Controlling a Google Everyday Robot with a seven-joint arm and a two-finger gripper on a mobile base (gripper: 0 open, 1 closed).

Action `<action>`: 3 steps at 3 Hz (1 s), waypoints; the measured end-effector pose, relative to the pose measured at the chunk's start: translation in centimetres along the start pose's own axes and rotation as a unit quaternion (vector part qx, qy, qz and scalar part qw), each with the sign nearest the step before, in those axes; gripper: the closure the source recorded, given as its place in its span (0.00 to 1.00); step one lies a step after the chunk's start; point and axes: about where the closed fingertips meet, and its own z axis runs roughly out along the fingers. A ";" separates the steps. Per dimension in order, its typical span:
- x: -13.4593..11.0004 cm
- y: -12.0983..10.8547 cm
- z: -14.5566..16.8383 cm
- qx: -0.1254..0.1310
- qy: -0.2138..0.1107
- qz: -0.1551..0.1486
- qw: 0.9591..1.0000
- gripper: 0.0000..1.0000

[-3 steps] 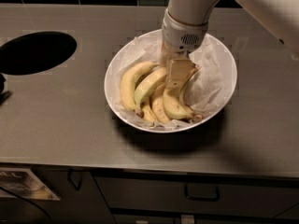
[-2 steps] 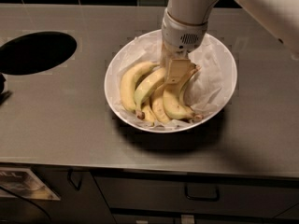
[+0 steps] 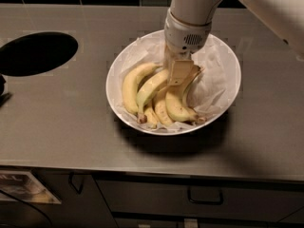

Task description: Pick banana from white bowl

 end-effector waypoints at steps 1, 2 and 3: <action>-0.1 0.3 -1.2 0.023 -0.008 -0.003 1.000 1.00; 0.1 1.4 -4.7 0.060 -0.025 -0.021 0.998 1.00; 1.6 3.4 -9.9 0.118 -0.050 -0.045 0.991 1.00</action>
Offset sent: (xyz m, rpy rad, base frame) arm -0.0458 -0.0301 0.0926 0.1059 -0.2107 0.0886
